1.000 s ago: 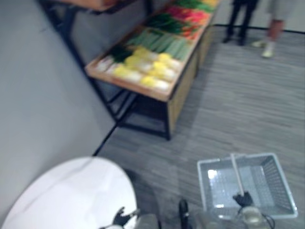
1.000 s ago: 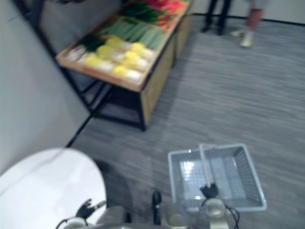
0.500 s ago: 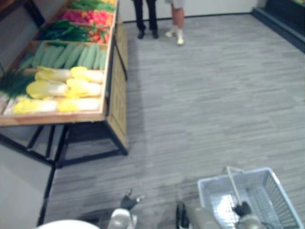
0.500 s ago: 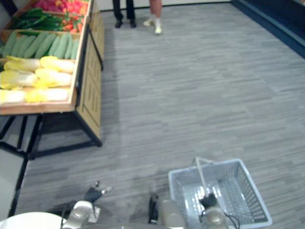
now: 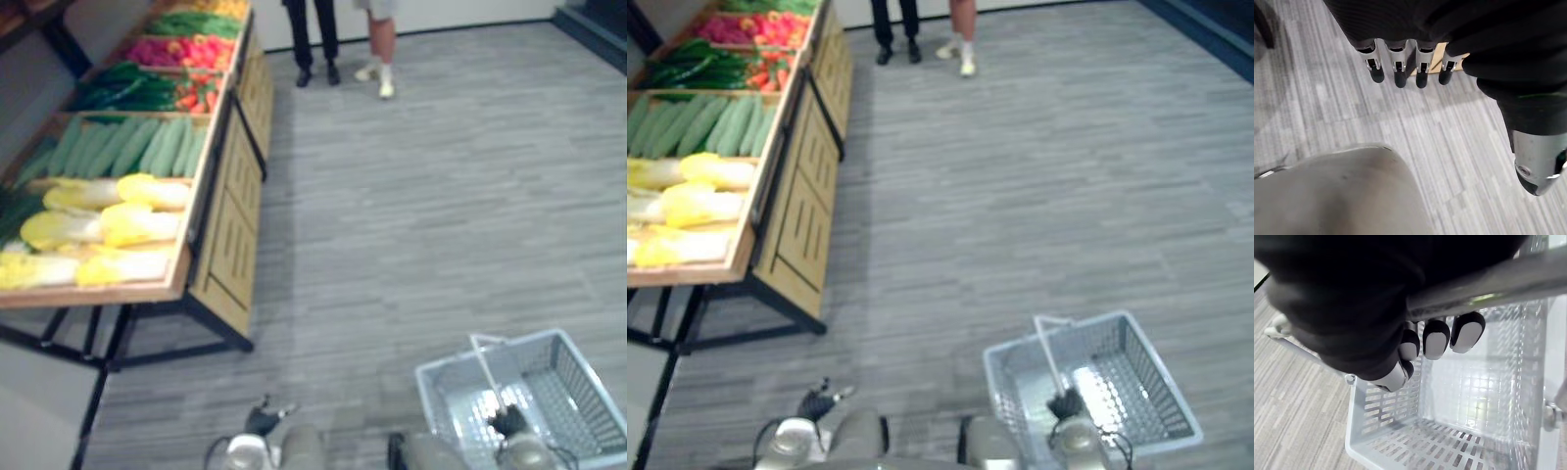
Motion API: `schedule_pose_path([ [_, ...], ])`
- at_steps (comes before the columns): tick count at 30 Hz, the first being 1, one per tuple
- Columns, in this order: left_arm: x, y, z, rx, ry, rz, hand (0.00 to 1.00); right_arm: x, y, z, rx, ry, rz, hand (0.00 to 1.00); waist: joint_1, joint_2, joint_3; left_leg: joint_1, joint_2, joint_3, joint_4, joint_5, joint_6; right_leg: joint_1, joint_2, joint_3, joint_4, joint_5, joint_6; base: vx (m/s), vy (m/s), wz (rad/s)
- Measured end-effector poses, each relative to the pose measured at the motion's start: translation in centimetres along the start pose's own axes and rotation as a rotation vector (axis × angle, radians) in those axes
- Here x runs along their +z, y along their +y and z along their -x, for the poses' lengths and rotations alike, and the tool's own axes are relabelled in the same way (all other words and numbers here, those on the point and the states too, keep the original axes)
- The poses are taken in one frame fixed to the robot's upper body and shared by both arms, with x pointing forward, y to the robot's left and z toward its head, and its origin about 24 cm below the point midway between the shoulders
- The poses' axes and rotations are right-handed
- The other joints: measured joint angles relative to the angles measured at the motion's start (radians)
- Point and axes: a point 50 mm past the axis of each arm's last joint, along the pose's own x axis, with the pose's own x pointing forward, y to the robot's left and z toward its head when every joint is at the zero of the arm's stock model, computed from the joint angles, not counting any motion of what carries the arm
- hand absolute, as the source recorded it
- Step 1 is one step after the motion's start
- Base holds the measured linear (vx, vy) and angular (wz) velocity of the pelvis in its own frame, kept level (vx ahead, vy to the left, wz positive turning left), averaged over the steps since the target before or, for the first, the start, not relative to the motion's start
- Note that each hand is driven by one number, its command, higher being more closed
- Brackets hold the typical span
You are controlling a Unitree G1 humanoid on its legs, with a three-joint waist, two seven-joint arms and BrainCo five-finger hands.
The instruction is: Pick vegetable in the basket
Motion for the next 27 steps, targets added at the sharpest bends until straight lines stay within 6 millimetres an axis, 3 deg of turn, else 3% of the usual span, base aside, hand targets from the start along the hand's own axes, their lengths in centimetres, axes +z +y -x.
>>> schedule_pose_path([
  [2,0.2,0.4,-0.1,0.018,-0.008,0.015,0.0,0.1,-0.1,-0.1,-0.006,-0.001,-0.012,1.0,0.019,-0.016,0.01,-0.046,-0.023,0.094,-0.2,-0.004,0.009,0.074,-0.016,-0.011,-0.07,0.006,0.012,0.41,0.034,0.09],
  [5,0.6,1.0,-0.2,0.037,-0.017,0.03,0.0,0.5,-0.6,-0.3,-0.026,-0.015,-0.035,1.0,0.032,-0.042,0.022,-0.05,-0.074,0.286,-0.576,0.085,0.079,0.141,-0.058,-0.057,-0.145,0.0,0.05,0.48,0.093,0.32],
  [6,0.5,0.9,-0.2,0.035,-0.014,0.032,0.0,0.4,-1.0,-0.3,-0.037,-0.01,-0.031,1.0,0.033,-0.041,0.021,-0.04,-0.096,0.416,-0.75,0.178,0.127,0.178,-0.066,-0.095,-0.159,-0.022,0.086,0.51,0.149,0.57],
  [7,0.1,0.8,0.0,0.033,-0.003,0.032,0.0,0.3,-1.1,-0.3,-0.038,-0.008,-0.026,1.0,0.035,-0.038,0.019,-0.023,-0.095,0.495,-0.809,0.214,0.16,0.207,-0.063,-0.109,-0.16,-0.038,0.108,0.64,0.196,0.56],
  [8,-0.4,0.9,0.1,0.036,0.013,0.035,0.0,0.2,-0.8,-0.3,-0.031,-0.003,-0.026,1.0,0.039,-0.041,0.017,-0.007,-0.099,0.518,-0.806,0.258,0.28,0.238,-0.064,-0.117,-0.152,-0.058,0.122,0.65,0.204,0.53],
  [9,-0.8,1.7,0.2,0.058,0.027,0.043,0.0,0.1,0.0,-0.1,-0.008,0.004,-0.033,1.0,0.04,-0.082,0.002,-0.005,-0.149,0.504,-0.786,0.215,0.303,0.235,-0.104,-0.134,-0.102,-0.067,0.13,0.56,0.182,0.53],
  [11,-1.4,2.2,0.3,0.073,0.044,0.043,0.0,0.1,0.3,-0.1,-0.003,0.004,-0.041,1.0,0.046,-0.113,-0.017,0.003,-0.2,0.472,-0.772,0.164,0.312,0.167,-0.159,-0.145,0.089,-0.066,0.132,0.57,0.229,0.7],
  [13,-1.9,2.5,0.4,0.085,0.068,0.054,0.0,0.2,0.3,-0.2,-0.003,0.001,-0.046,1.0,0.048,-0.137,-0.024,0.05,-0.258,0.414,-0.763,0.117,0.324,0.079,-0.224,-0.136,0.39,-0.018,0.228,0.6,0.219,0.89],
  [14,-2.0,2.5,0.5,0.085,0.072,0.054,0.0,0.3,0.2,-0.2,-0.004,0.0,-0.045,1.0,0.046,-0.141,-0.022,0.105,-0.291,0.365,-0.774,0.094,0.327,0.024,-0.243,-0.104,0.601,-0.013,0.239,0.47,0.119,0.94],
  [15,-2.1,2.5,0.5,0.086,0.075,0.055,0.0,0.4,0.3,-0.3,-0.002,-0.002,-0.045,1.0,0.045,-0.139,-0.022,0.142,-0.303,0.336,-0.788,0.089,0.327,-0.006,-0.247,-0.085,0.69,-0.015,0.237,0.55,0.103,1.12],
  [17,-2.6,2.3,0.8,0.085,0.083,0.074,0.0,1.1,0.3,-0.4,-0.004,-0.036,-0.054,1.0,0.038,-0.115,-0.033,0.268,-0.316,0.224,-0.862,0.081,0.316,-0.129,-0.222,-0.061,0.836,-0.042,0.187,0.5,0.045,1.14],
  [19,-2.4,2.5,0.8,0.092,0.075,0.093,0.0,1.4,0.0,-0.4,-0.022,-0.06,-0.062,1.0,0.032,-0.109,-0.039,0.319,-0.318,0.126,-0.893,0.085,0.307,-0.218,-0.206,-0.035,0.777,-0.067,0.144,0.38,-0.041,1.53],
  [20,-2.3,2.5,0.7,0.094,0.072,0.093,0.0,1.3,-0.4,-0.5,-0.036,-0.057,-0.063,1.0,0.03,-0.106,-0.039,0.343,-0.32,0.057,-0.894,0.083,0.3,-0.259,-0.197,-0.004,0.67,-0.08,0.135,0.43,-0.119,1.72],
  [24,-2.1,2.6,0.6,0.111,0.069,0.129,0.0,0.5,-1.4,-0.6,-0.072,-0.025,-0.106,1.0,0.033,-0.093,-0.041,0.362,-0.309,-0.178,-0.878,0.049,0.248,-0.317,-0.182,0.158,0.229,-0.049,0.162,0.36,-0.225,1.87],
  [26,-2.1,3.0,0.5,0.126,0.074,0.135,0.0,0.0,-1.7,-0.6,-0.087,-0.005,-0.152,1.0,0.036,-0.081,-0.037,0.364,-0.285,-0.332,-0.825,0.0,0.21,-0.322,-0.184,0.25,0.017,0.029,0.175,0.36,-0.403,2.05],
  [27,-2.6,3.5,0.6,0.143,0.092,0.136,0.0,-0.4,-1.7,-0.5,-0.094,0.009,-0.175,1.0,0.04,-0.084,-0.038,0.367,-0.275,-0.399,-0.778,-0.044,0.186,-0.32,-0.193,0.271,-0.019,0.048,0.173,0.35,-0.443,1.75],
])
